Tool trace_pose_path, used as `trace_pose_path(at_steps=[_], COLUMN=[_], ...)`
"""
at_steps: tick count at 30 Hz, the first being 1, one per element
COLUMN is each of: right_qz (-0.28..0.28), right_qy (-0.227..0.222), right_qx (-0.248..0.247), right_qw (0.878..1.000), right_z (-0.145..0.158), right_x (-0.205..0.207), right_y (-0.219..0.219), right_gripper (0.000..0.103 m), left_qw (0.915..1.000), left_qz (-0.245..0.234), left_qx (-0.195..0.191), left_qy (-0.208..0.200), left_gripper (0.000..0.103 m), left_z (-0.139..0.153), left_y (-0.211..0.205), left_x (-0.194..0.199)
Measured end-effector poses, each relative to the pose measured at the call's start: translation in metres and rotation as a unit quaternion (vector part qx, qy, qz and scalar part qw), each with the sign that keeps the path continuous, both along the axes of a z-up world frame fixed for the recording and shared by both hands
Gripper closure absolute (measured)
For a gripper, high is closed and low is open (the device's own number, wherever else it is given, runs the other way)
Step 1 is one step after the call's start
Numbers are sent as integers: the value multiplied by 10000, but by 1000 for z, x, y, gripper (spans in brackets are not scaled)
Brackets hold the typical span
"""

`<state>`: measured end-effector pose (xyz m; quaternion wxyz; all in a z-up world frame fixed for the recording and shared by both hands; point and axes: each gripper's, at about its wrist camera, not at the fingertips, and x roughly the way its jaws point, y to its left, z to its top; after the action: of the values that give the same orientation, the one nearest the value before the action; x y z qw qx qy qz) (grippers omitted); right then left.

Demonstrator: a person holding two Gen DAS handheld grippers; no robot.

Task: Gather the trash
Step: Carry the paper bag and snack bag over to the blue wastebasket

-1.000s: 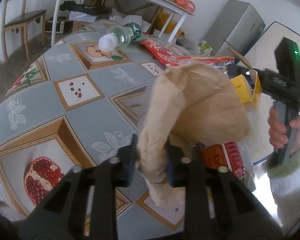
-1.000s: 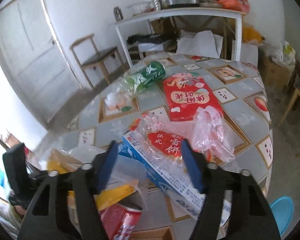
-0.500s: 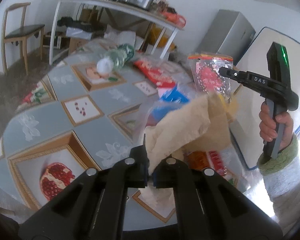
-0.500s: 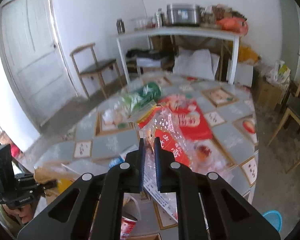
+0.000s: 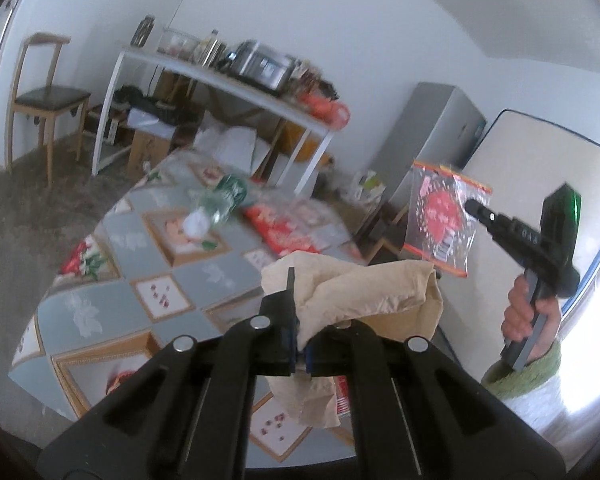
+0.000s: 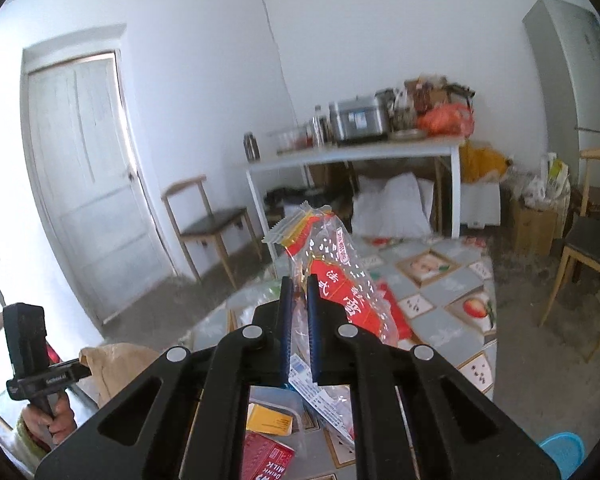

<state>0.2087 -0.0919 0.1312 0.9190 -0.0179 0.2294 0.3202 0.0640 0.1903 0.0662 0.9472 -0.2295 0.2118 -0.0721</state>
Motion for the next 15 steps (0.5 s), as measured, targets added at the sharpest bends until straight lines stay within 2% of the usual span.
trace_pose_path(at_steps=[4, 9, 12, 15], right_qz=[-160, -705, -1203, -1749], right_qy=[-199, -308, -236, -103], right_qx=[277, 397, 465, 574], right_qw=[9993, 9962, 9914, 9829], right_z=[19, 26, 24, 18], right_x=[-24, -52, -66, -80], right_y=[-34, -97, -144, -195], right_gripper=[96, 96, 96, 96], left_qw=[9993, 9952, 9894, 9778], left_qz=[-269, -928, -1428, -2076], left_qx=[-31, 39, 192, 230], left_qy=[-251, -321, -184, 157], left_gripper=[102, 102, 102, 102], left_z=[27, 55, 71, 78], left_y=[-19, -70, -118, -176], left_x=[-2, 22, 54, 94])
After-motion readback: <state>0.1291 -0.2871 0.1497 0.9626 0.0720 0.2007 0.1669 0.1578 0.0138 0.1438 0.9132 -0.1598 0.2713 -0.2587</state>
